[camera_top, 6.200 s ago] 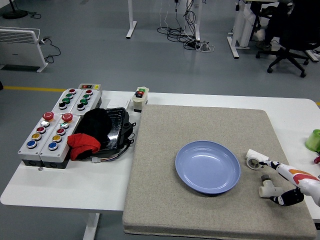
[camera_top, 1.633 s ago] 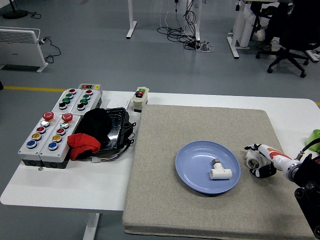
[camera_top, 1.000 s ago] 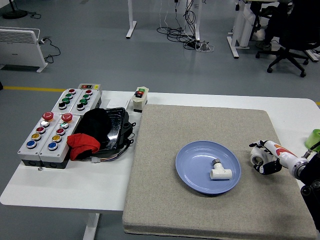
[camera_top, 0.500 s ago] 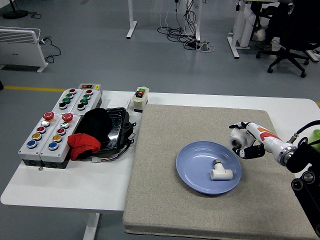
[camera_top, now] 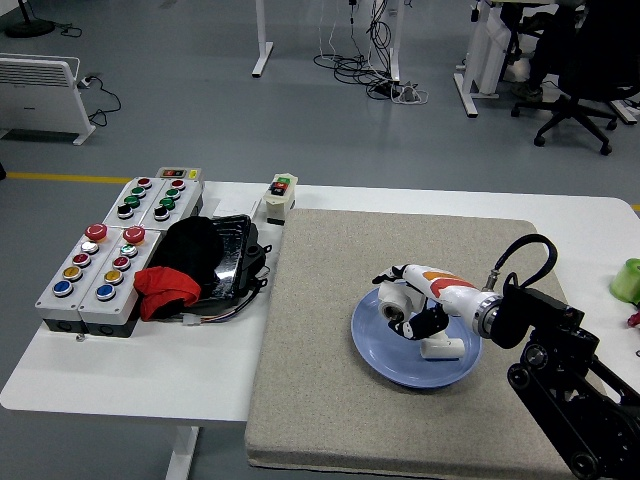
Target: Pick pipe place plate twice
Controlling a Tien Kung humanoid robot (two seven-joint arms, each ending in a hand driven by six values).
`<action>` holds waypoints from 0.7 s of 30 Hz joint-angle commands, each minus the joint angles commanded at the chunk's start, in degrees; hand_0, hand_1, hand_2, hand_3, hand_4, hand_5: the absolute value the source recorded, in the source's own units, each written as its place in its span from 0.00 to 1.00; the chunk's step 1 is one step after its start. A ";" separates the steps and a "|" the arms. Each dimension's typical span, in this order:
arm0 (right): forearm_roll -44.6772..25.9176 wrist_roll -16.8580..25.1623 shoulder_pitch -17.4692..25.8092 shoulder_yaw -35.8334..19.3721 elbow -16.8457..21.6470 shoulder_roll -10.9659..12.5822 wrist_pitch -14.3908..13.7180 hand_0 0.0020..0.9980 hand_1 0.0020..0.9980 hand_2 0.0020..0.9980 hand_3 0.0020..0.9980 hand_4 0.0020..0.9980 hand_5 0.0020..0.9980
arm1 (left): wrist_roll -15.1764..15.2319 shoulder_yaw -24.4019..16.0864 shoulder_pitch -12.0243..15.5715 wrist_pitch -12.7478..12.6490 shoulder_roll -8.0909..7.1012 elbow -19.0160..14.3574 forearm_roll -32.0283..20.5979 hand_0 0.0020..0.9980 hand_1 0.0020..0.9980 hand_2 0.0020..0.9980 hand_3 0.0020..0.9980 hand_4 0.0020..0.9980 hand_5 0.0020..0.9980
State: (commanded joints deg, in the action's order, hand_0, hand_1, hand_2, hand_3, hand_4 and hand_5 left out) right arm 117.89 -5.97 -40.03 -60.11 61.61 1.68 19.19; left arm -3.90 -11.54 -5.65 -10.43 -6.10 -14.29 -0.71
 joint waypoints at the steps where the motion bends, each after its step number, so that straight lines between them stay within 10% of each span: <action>1: 0.38 0.23 -0.11 0.46 -0.42 -0.09 0.00 0.49 0.57 0.61 0.71 0.53 0.27 | 0.00 -0.03 0.01 0.00 -0.01 0.00 0.04 0.62 0.59 0.51 0.59 0.27 1.00; 5: 1.96 1.51 -0.36 1.87 -1.46 -0.44 -0.73 0.49 0.57 0.61 0.71 0.53 0.27 | -0.05 -0.19 0.08 0.01 -0.01 0.01 0.31 0.62 0.59 0.51 0.59 0.27 1.00; 6: 2.11 1.75 -0.42 2.09 -1.59 -0.51 -0.87 0.90 0.89 0.99 0.89 0.73 0.42 | -0.07 -0.22 0.09 0.01 -0.01 0.01 0.37 0.62 0.59 0.51 0.59 0.27 1.00; 21: 1.26 3.15 0.07 0.41 -1.48 -0.67 -0.31 0.99 0.94 1.00 1.00 0.82 0.44 | -0.35 -0.78 0.43 -0.04 -0.05 0.05 1.17 0.62 0.59 0.51 0.59 0.27 1.00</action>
State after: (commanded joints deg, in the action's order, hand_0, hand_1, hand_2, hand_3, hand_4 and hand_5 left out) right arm 119.15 -2.82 -39.96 -59.70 60.14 1.00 18.87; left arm -4.25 -12.32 -5.22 -10.48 -6.16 -14.24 0.46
